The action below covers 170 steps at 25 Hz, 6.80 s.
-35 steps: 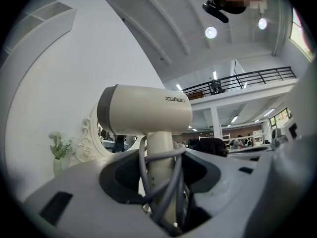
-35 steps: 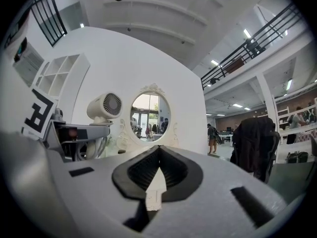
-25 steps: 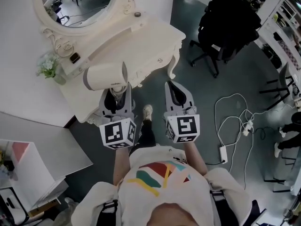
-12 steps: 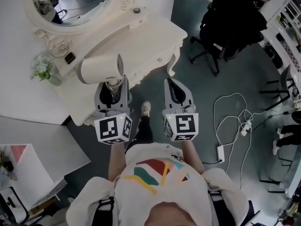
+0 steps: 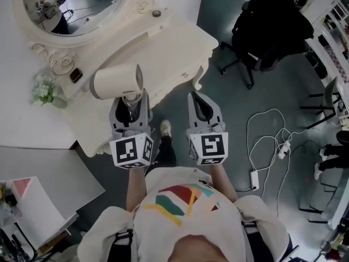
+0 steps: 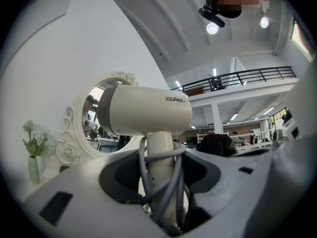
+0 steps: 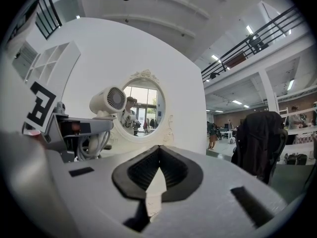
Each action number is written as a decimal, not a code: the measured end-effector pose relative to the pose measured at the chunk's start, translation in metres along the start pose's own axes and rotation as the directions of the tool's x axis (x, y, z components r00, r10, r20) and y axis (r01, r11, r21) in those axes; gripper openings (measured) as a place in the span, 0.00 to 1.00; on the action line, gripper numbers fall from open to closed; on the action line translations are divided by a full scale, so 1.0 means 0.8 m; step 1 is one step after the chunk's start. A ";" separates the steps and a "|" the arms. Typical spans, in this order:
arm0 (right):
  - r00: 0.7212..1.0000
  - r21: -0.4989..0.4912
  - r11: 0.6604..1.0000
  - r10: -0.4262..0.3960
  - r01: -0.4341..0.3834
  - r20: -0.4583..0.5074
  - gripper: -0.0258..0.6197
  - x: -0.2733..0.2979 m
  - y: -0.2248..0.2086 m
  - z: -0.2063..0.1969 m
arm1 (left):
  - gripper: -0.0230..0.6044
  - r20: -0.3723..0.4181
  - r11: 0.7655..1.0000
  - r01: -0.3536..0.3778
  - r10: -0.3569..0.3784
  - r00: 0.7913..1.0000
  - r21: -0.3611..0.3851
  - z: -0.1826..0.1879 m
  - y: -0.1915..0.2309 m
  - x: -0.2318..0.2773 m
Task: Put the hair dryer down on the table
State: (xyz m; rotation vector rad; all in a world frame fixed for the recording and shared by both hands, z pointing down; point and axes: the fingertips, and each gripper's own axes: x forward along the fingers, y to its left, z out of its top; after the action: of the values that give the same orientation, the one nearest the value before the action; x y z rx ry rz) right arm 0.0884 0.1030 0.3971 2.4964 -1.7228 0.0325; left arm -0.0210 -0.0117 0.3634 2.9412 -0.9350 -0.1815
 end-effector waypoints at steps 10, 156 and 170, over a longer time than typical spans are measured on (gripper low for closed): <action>0.999 -0.008 0.999 0.031 -0.031 -0.025 0.04 0.086 -0.011 0.007 | 0.37 -0.023 1.000 -0.004 0.004 1.000 0.005 -0.006 0.025 0.075; 0.745 -0.131 0.734 0.661 -0.666 -0.086 0.04 0.448 0.125 0.017 | 0.37 -0.787 0.702 -0.698 0.348 0.510 -0.142 -0.360 0.257 0.165; 0.748 -0.125 0.738 0.656 -0.663 -0.097 0.04 0.447 0.120 0.010 | 0.37 -0.835 0.712 -0.687 0.285 0.470 -0.144 -0.386 0.251 0.174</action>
State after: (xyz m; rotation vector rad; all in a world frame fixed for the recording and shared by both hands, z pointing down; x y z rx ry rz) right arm 0.1261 -0.2645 0.4244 1.6360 -2.3901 0.0151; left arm 0.0158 -0.2520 0.6733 1.8102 -1.2823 0.7315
